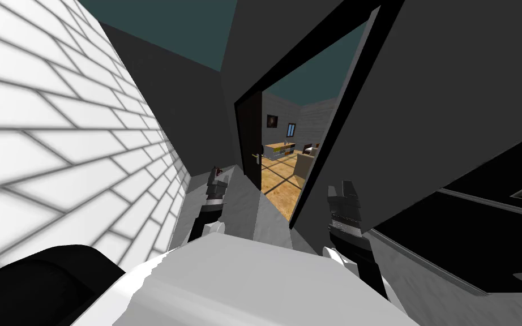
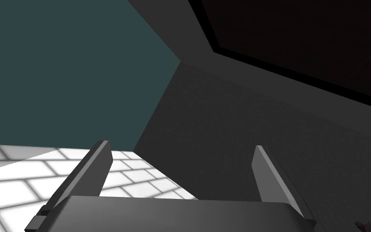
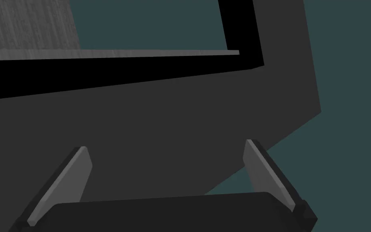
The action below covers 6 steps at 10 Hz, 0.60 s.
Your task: Push the door open
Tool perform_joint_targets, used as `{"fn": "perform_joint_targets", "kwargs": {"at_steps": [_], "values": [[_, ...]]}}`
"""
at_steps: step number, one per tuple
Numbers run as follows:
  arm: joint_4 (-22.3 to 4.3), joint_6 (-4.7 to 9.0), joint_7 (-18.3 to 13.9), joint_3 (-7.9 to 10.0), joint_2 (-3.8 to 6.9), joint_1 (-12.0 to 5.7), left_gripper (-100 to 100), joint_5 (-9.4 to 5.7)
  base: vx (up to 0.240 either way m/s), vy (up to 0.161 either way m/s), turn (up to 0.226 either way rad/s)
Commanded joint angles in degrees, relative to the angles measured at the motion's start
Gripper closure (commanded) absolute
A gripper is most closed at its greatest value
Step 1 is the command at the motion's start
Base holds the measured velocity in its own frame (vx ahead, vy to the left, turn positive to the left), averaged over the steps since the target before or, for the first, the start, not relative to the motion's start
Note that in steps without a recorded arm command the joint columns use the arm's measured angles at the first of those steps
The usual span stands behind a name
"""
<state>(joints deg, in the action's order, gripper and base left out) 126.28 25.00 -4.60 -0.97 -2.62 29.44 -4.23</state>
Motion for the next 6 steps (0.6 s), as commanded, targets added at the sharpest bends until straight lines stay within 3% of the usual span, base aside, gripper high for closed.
{"fn": "perform_joint_targets", "kwargs": {"at_steps": [1,6], "values": [[-1.7,-0.01,0.0,-0.45,0.75,-1.13,-100,-0.20,0.062,0.046,-0.062],[-7.5,-0.04,0.0,-2.03,2.80,-5.09,-100,-0.90,0.151,0.115,-0.066]]}}
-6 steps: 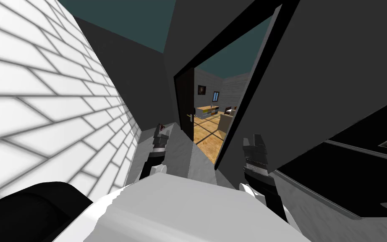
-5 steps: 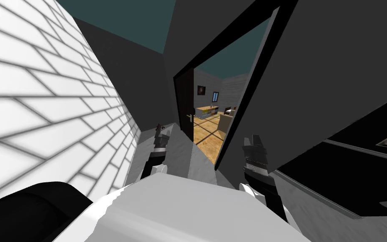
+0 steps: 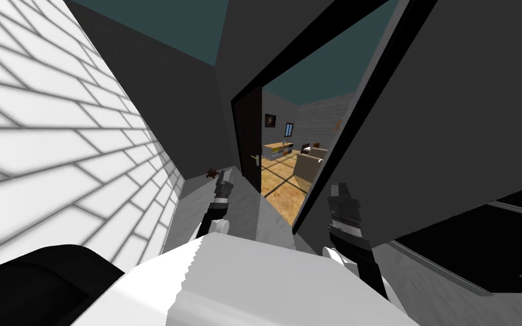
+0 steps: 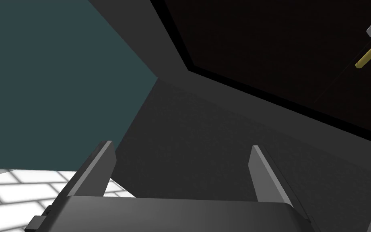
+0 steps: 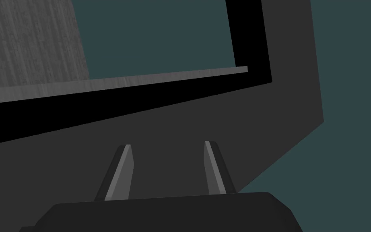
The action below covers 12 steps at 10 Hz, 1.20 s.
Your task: Push the door open
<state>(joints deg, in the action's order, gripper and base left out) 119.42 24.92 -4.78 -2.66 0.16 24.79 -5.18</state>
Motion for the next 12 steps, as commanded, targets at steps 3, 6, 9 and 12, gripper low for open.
{"fn": "perform_joint_targets", "kwargs": {"at_steps": [3,6,9,12], "values": [[-4.4,0.02,0.2,-1.35,1.04,-2.95,-100,-0.40,0.128,0.116,-0.061],[-8.6,-0.01,0.2,-2.47,2.04,-5.77,-100,-0.91,0.116,0.107,-0.073],[-12.0,-0.03,0.2,-3.39,2.75,-8.07,-100,-1.31,0.090,0.095,-0.059],[-15.7,-0.05,0.2,-4.39,3.40,-10.57,-100,-1.76,0.086,0.099,-0.061]]}}
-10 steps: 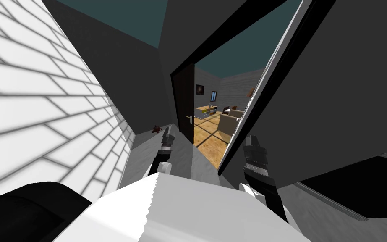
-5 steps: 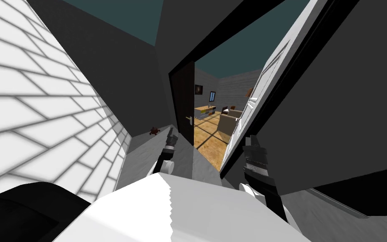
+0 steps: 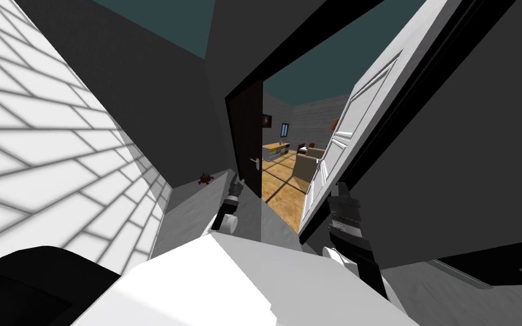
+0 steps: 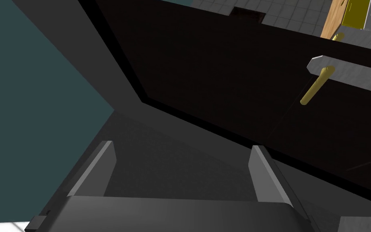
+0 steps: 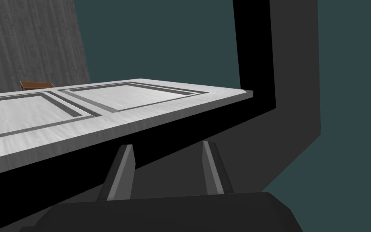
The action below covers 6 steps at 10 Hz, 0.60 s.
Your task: Push the door open
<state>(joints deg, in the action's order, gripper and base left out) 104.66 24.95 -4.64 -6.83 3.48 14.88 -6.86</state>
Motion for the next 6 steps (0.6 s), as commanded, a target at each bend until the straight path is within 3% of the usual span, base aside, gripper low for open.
{"fn": "perform_joint_targets", "kwargs": {"at_steps": [1,6], "values": [[-2.2,-0.08,0.0,-0.55,0.29,-1.51,-100,-0.23,0.086,0.111,-0.067],[-8.7,-0.12,0.0,-2.31,1.24,-5.92,-100,-1.01,0.086,0.101,-0.065]]}}
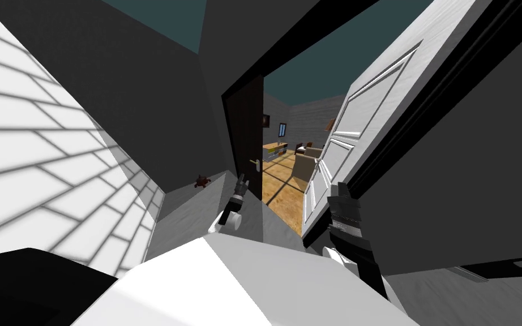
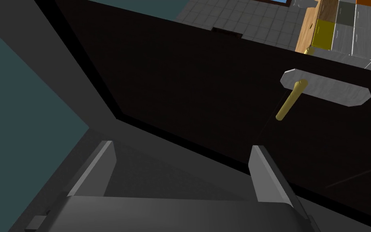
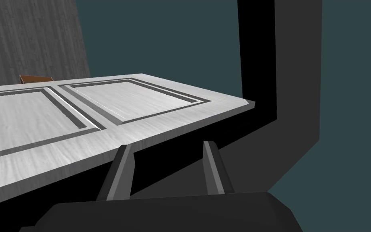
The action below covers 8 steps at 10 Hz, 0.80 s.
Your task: Push the door open
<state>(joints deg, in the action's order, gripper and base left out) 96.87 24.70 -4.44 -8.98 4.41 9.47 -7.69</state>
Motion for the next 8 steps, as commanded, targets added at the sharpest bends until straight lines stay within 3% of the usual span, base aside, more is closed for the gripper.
{"fn": "perform_joint_targets", "kwargs": {"at_steps": [1,8], "values": [[-2.3,0.12,-0.2,-0.53,0.49,-1.41,-100,-0.33,0.073,0.134,-0.073],[-11.8,0.07,-0.2,-3.11,1.53,-7.88,-100,-1.48,0.085,0.110,-0.070]]}}
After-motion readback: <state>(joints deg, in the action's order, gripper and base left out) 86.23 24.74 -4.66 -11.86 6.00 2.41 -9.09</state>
